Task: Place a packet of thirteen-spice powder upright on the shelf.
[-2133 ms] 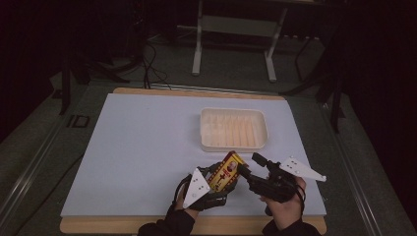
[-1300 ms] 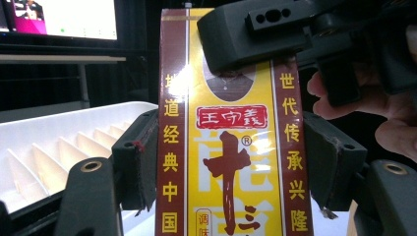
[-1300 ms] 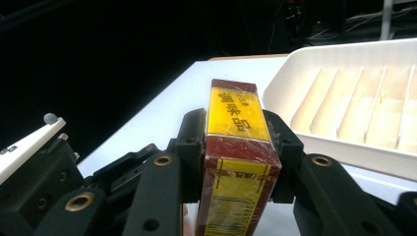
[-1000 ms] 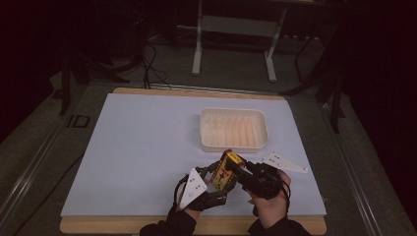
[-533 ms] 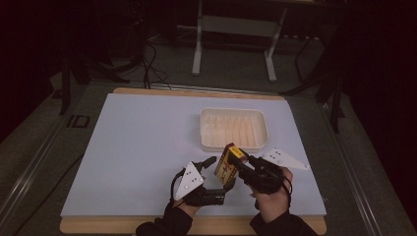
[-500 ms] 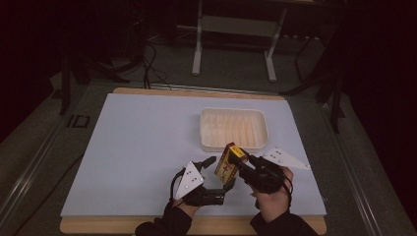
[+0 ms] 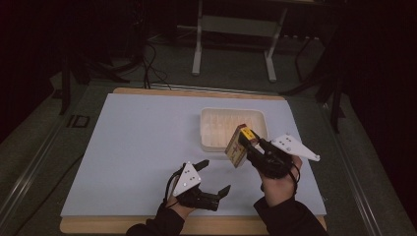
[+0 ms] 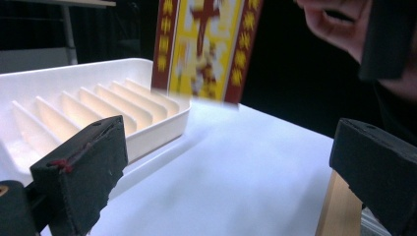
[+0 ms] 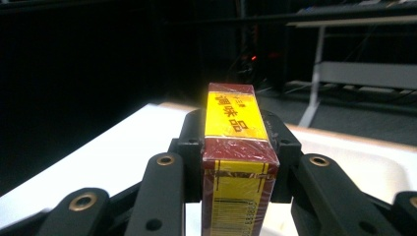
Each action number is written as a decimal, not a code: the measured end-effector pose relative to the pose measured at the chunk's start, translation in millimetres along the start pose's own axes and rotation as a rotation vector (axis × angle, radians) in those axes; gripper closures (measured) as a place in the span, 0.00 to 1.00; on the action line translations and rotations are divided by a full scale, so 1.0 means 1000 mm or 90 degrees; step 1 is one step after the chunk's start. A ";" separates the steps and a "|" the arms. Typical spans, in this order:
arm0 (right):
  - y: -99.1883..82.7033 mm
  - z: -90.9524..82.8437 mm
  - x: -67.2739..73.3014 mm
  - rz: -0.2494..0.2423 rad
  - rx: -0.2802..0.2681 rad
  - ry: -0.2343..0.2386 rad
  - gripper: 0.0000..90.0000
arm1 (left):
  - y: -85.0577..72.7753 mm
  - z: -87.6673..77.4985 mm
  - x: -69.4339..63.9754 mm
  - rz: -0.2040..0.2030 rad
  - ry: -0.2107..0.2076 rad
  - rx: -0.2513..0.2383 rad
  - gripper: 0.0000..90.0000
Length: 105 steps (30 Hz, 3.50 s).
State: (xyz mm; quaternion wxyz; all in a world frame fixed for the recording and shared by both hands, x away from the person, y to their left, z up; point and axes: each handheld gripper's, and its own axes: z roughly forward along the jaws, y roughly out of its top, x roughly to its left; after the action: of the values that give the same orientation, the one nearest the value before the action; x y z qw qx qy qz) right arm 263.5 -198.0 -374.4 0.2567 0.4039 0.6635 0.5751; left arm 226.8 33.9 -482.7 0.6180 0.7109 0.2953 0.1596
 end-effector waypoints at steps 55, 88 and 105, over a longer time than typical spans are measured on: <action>-0.024 0.134 -0.048 0.020 -0.030 -0.278 0.75 | -0.026 -0.014 0.017 -0.020 0.069 0.049 0.00; -0.042 0.134 -0.053 0.034 -0.004 -0.297 0.75 | -0.025 -0.013 0.018 -0.028 0.072 0.054 0.00; -0.064 0.159 -0.046 0.007 0.035 -0.315 0.75 | -0.026 -0.013 0.019 -0.029 0.071 0.060 0.00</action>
State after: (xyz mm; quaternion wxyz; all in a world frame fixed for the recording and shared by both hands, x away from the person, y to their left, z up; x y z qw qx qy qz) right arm 401.2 -149.0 -475.3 0.3972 0.5429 0.5937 0.4416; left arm 228.3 57.2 -508.1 0.5700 0.7222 0.3525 0.1711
